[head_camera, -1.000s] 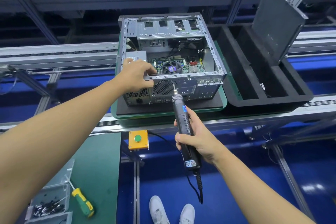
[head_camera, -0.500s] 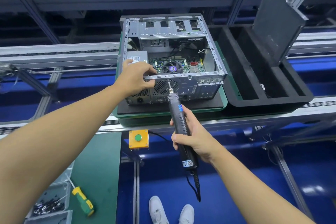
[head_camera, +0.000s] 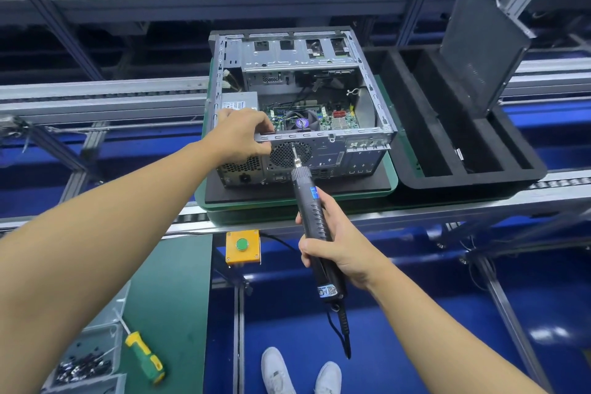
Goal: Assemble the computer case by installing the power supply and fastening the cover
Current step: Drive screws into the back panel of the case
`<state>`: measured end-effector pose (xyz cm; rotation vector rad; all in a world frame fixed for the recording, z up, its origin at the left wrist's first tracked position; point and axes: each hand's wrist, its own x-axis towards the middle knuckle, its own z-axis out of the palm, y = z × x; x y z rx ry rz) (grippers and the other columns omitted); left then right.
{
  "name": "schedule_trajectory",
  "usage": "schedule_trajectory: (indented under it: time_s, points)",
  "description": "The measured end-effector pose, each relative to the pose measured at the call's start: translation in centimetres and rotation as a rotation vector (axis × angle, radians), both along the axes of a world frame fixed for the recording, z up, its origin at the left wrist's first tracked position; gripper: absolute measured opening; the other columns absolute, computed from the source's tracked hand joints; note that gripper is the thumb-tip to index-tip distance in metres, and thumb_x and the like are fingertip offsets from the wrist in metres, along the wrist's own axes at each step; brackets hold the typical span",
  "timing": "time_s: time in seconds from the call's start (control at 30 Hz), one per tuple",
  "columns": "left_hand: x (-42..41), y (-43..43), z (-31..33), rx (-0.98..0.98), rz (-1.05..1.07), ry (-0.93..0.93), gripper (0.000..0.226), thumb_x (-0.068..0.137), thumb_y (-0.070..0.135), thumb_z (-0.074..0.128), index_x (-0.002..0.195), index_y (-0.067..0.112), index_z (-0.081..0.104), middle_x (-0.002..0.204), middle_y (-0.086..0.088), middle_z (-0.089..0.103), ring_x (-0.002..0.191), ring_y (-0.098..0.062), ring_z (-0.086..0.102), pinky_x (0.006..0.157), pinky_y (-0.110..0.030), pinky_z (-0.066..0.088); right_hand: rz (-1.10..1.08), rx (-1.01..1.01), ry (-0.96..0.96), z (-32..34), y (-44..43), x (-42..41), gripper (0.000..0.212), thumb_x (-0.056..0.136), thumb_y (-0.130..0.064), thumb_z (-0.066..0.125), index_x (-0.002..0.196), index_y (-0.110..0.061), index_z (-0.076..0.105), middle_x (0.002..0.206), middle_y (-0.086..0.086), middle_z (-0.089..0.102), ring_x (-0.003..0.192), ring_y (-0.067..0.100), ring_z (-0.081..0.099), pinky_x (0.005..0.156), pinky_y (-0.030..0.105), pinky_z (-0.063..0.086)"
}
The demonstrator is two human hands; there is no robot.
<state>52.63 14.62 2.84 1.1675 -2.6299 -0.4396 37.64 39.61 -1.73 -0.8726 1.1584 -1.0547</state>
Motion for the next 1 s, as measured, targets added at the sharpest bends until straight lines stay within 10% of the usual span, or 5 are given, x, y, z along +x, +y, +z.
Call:
schedule_trajectory:
  time_s: [0.4,0.7,1.0]
  points:
    - [0.4,0.4,-0.5,-0.039,0.015,0.083,0.024,0.083,0.029,0.074,0.105,0.025,0.068,0.110,0.011,0.065,0.118,-0.012,0.049,0.114,-0.043,0.011,0.014,0.005,-0.002,0.0,-0.3,0.2,0.093,0.082,-0.001,0.070,0.155,-0.042,0.029,0.113,0.001,0.060,0.070,0.029,0.063,0.071,0.036,0.055]
    - [-0.4,-0.7,0.6,-0.032,-0.136,-0.134,0.025,0.084,0.030,0.068,0.104,0.020,0.056,0.100,0.007,0.063,0.093,-0.019,0.055,0.117,-0.041,0.015,0.019,0.011,-0.010,0.3,-0.3,0.6,0.093,0.083,0.000,0.070,0.155,-0.040,0.030,0.115,0.004,0.058,0.070,0.029,0.062,0.069,0.037,0.055]
    - [-2.8,-1.8,1.7,0.144,-0.241,-0.240,0.055,0.078,0.035,0.068,0.123,0.023,0.038,0.101,0.003,0.062,0.071,-0.007,0.052,0.090,-0.040,0.033,-0.001,0.010,-0.004,0.2,-0.1,-0.2,0.091,0.083,0.000,0.070,0.155,-0.038,0.030,0.114,0.005,0.058,0.069,0.029,0.062,0.068,0.037,0.055]
